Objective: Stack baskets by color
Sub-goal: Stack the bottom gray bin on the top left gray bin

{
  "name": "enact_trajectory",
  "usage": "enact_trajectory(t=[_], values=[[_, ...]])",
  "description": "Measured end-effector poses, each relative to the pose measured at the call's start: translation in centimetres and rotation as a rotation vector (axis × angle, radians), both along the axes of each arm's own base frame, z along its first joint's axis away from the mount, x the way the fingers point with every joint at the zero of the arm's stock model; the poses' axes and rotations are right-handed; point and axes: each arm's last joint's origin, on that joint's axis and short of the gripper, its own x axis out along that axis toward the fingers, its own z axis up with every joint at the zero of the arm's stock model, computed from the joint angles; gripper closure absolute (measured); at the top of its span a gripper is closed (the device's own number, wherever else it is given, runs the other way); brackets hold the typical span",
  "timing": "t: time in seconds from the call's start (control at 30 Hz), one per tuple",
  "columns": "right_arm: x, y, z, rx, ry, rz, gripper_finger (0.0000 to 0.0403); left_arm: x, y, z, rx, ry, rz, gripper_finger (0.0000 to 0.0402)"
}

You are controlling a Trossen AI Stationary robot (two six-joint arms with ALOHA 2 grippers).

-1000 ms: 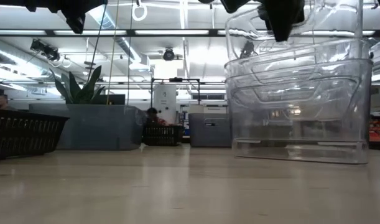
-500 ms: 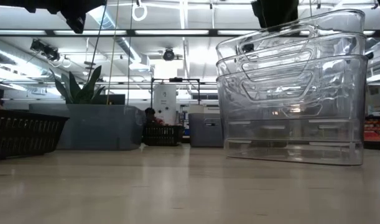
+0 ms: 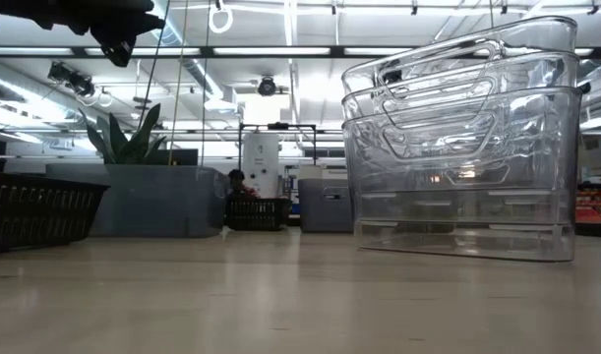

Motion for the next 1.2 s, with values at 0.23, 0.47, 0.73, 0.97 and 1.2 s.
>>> enact_trajectory(t=[0.23,0.47,0.73,0.97,1.2], values=[[-1.5,-0.3,0.3,-0.147,-0.104,0.03,0.018,1.3,-0.2,-0.8,-0.09,0.074,0.014,0.0283],[-3.0,-0.5,-0.8,-0.181,-0.224,0.055,0.0192,3.0,-0.5,-2.3,-0.14,0.192,-0.005,0.0283],[-5.2,-1.2,-1.8,-0.254,-0.37,0.043,0.0192,3.7,-0.3,-3.0,-0.22,0.345,0.021,0.0285],[-6.3,-1.6,-2.7,-0.26,-0.441,0.076,0.0192,4.7,1.4,-2.0,-0.232,0.496,0.152,0.0285],[-6.7,-1.3,-3.3,-0.295,-0.497,0.13,0.0193,6.4,2.9,-1.5,-0.292,0.675,0.122,0.0285]])
